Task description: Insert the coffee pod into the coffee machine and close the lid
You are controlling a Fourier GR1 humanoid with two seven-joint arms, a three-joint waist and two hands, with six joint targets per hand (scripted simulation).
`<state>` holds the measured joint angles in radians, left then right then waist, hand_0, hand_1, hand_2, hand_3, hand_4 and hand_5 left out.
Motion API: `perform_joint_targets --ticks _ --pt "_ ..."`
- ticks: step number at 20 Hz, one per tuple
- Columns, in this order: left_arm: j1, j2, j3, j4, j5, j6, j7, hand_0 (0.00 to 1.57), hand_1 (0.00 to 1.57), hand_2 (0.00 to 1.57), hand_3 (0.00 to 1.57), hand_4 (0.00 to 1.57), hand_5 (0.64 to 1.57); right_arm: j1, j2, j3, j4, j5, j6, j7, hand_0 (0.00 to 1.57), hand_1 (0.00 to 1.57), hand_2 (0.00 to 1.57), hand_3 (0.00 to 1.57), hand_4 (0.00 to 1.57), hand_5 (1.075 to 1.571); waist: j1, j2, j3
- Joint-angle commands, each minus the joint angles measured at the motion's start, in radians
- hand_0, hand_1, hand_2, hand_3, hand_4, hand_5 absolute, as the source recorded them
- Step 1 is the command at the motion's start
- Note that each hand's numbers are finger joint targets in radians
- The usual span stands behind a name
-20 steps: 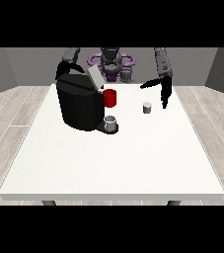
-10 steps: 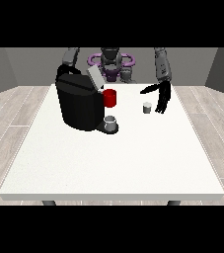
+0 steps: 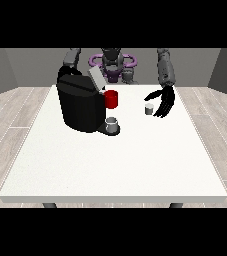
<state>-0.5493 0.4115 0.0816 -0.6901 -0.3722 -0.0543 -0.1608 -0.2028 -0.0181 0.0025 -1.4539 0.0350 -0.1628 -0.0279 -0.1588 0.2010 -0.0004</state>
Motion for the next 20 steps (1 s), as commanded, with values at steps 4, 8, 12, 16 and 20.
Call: perform_joint_targets --ticks 4,8,12,16,20 --pt "-0.062 0.029 -0.021 0.062 -0.089 0.057 -0.055 0.65 0.65 0.79 0.53 0.00 1.571 -0.024 0.000 0.011 -0.006 0.014 -0.017 0.036 0.00 0.00 0.00 0.00 0.52 1.571 -0.008 0.010 -0.0001" --pt "-0.038 -0.025 -0.035 0.068 -0.136 0.181 -0.104 0.72 0.72 0.86 0.65 0.23 1.571 -0.028 0.006 -0.009 0.028 -0.009 -0.005 -0.020 0.00 0.00 0.00 0.00 0.52 1.571 0.014 0.024 0.0000" --pt "-0.073 -0.037 -0.006 0.121 -0.144 0.237 -0.090 0.82 0.82 0.97 0.74 0.39 1.571 -0.038 -0.036 -0.041 -0.002 -0.070 0.062 0.021 0.00 0.00 0.00 0.00 0.49 1.571 -0.027 0.037 -0.0001" --pt "-0.051 -0.065 -0.072 0.119 -0.219 0.251 -0.096 0.99 0.99 1.09 0.87 0.29 1.571 -0.062 -0.031 -0.075 0.033 -0.067 0.011 0.040 0.00 0.00 0.00 0.00 0.52 1.571 0.011 0.000 0.0002" --pt "-0.079 0.009 -0.051 0.168 -0.236 0.225 -0.112 1.03 1.03 1.11 0.89 0.29 1.571 -0.025 -0.021 -0.055 0.014 -0.066 0.024 -0.011 0.00 0.00 0.00 0.00 0.43 1.571 -0.010 0.023 0.0001"
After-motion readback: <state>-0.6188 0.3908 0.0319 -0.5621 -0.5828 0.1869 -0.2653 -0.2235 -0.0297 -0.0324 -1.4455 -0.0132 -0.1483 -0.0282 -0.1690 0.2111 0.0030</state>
